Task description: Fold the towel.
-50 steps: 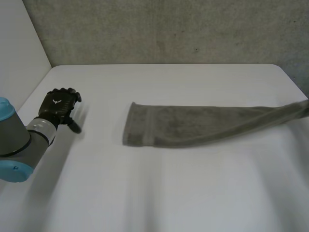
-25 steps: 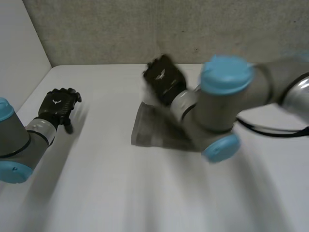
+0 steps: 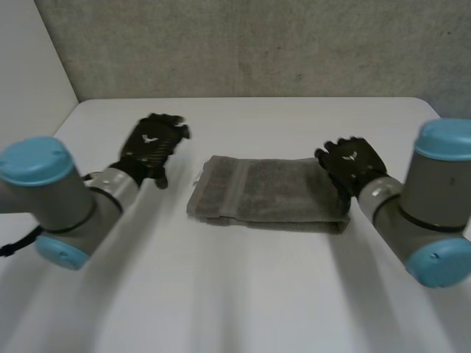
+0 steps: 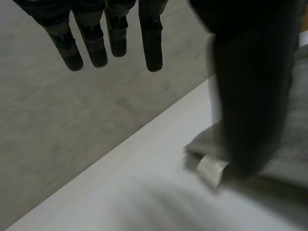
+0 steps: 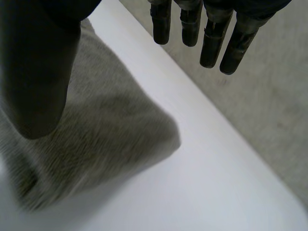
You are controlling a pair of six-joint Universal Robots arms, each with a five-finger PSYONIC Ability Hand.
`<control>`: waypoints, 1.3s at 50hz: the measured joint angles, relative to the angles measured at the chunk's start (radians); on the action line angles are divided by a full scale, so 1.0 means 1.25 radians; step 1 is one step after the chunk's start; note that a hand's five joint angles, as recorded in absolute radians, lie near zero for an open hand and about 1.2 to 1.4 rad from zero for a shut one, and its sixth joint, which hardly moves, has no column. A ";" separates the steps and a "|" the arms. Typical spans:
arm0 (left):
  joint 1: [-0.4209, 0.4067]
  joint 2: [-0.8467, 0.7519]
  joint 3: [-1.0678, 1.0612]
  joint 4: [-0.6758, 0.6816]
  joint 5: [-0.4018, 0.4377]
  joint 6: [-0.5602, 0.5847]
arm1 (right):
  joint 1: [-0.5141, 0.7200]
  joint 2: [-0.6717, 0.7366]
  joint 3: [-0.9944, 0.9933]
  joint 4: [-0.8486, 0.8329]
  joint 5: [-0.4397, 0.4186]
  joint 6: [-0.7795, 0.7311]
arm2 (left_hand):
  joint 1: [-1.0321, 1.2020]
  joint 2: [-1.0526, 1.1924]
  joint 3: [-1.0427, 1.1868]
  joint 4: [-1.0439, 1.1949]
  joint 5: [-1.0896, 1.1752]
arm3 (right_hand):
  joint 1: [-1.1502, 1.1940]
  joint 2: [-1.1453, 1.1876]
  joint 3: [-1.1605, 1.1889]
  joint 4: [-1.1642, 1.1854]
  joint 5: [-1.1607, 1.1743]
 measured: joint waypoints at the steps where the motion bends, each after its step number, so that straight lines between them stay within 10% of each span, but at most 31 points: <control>1: -0.018 -0.016 0.016 -0.001 0.002 -0.001 | -0.015 -0.007 0.024 -0.007 -0.013 0.018 | 0.000 0.000 0.000 0.000 0.000 | 0.000 0.000 0.000 0.000 0.000; 19: -0.103 -0.227 0.167 -0.005 -0.007 0.002 | -0.062 -0.006 0.182 -0.129 -0.061 0.063 | 0.000 0.000 0.000 0.000 0.000 | 0.074 0.069 0.059 0.050 0.072; 37: -0.102 -0.177 0.133 -0.013 -0.008 -0.002 | -0.062 0.023 0.190 -0.206 -0.062 0.061 | 0.000 0.000 0.000 0.000 0.000 | 0.804 0.847 0.838 0.840 0.859; 56: -0.086 0.024 0.055 -0.017 -0.008 -0.056 | -0.170 -0.016 0.085 -0.096 -0.087 -0.147 | -0.002 -0.001 0.000 0.000 0.000 | 0.831 0.850 0.859 0.862 0.870; 65: -0.073 0.037 0.062 -0.016 -0.008 -0.064 | -0.050 -0.022 -0.085 0.003 -0.093 -0.171 | -0.002 0.000 0.000 0.000 0.000 | 0.831 0.850 0.860 0.863 0.873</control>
